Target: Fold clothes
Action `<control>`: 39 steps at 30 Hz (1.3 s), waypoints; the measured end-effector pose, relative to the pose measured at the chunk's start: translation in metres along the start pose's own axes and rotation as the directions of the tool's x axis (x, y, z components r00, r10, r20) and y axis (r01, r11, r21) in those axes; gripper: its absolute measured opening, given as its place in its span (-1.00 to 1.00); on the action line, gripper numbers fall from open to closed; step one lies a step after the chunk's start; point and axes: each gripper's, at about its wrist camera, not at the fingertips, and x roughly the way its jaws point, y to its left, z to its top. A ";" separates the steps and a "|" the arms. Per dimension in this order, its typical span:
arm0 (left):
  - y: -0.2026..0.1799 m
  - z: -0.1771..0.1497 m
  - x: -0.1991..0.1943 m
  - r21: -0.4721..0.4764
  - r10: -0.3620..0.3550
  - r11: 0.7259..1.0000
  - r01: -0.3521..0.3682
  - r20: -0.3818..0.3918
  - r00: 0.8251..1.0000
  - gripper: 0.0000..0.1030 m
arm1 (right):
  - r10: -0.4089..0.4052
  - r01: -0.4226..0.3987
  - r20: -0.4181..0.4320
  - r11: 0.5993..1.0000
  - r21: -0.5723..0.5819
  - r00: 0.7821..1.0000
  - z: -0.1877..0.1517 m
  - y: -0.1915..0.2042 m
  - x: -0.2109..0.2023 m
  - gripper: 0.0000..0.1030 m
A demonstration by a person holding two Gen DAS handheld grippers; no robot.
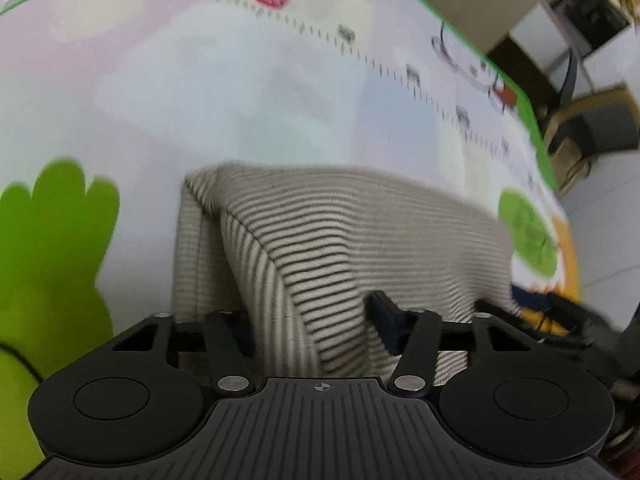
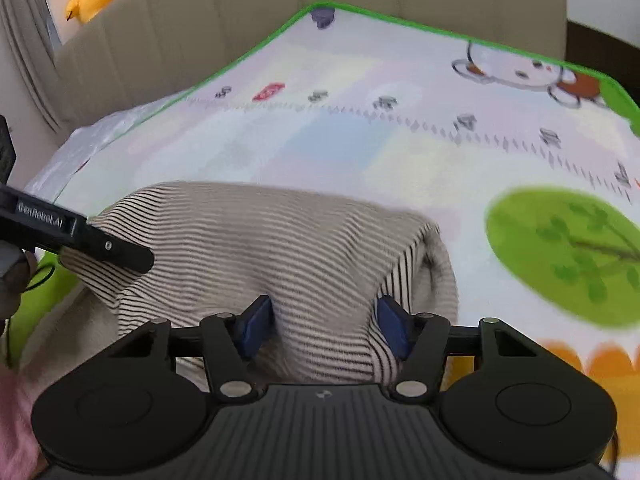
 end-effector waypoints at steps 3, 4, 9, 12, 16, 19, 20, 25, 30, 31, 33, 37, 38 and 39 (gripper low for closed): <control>0.006 0.030 0.002 -0.005 0.028 1.000 -0.027 0.120 0.992 0.00 | -0.034 0.036 0.039 0.998 -0.052 0.999 0.030 0.007 0.030 0.11; 0.007 0.039 0.004 0.007 0.044 0.999 -0.046 0.166 0.985 0.00 | -0.044 0.048 0.052 0.996 -0.069 0.998 0.040 0.009 0.040 0.10; 0.032 0.063 0.009 -0.019 0.040 0.999 -0.036 0.233 0.972 0.17 | -0.063 0.067 0.044 0.992 -0.106 0.997 0.079 0.012 0.071 0.14; 0.045 0.060 0.003 -0.029 0.043 0.999 -0.038 0.214 0.976 0.40 | -0.031 0.028 -0.030 0.996 -0.087 0.999 0.080 0.006 0.059 0.21; 0.043 0.051 -0.024 0.016 0.091 0.995 -0.097 0.221 0.971 0.48 | -0.007 0.009 -0.088 1.000 0.025 0.996 0.057 -0.014 0.027 0.22; 0.036 0.046 -0.051 0.055 0.055 0.996 -0.072 0.262 0.964 0.51 | 0.063 -0.056 -0.024 0.971 0.233 0.998 0.044 -0.037 0.002 0.21; 0.036 0.046 -0.054 0.049 0.030 0.998 -0.045 0.267 0.963 0.60 | 0.078 -0.076 0.004 0.955 0.288 0.997 0.041 -0.043 -0.003 0.21; 0.038 0.049 -0.027 -0.032 -0.016 0.999 0.023 0.205 0.979 0.70 | 0.128 -0.157 0.095 0.892 0.425 0.987 0.047 -0.050 0.017 0.22; 0.050 0.054 0.007 -0.123 0.052 0.992 -0.034 0.147 0.988 0.24 | 0.076 -0.105 0.082 0.882 0.459 0.994 0.057 -0.044 0.049 -0.02; 0.049 0.053 0.005 -0.122 0.053 0.992 -0.034 0.153 0.987 0.07 | 0.069 -0.104 0.095 0.891 0.442 0.993 0.059 -0.042 0.046 -0.37; 0.041 0.050 -0.008 -0.094 0.051 0.995 -0.035 0.175 0.983 -0.25 | 0.079 -0.126 0.131 0.906 0.404 0.988 0.064 -0.040 0.032 -0.66; 0.016 0.043 -0.043 -0.038 0.048 0.998 -0.040 0.219 0.974 -0.28 | 0.129 -0.190 0.187 0.915 0.356 0.974 0.071 -0.040 -0.006 -0.75; 0.011 0.039 -0.050 -0.023 0.046 0.999 -0.041 0.219 0.975 -0.28 | 0.145 -0.208 0.198 0.914 0.350 0.969 0.071 -0.040 -0.016 -0.75; 0.005 0.036 -0.057 -0.007 0.045 0.999 -0.045 0.219 0.975 -0.28 | 0.161 -0.227 0.208 0.910 0.348 0.965 0.070 -0.040 -0.025 -0.75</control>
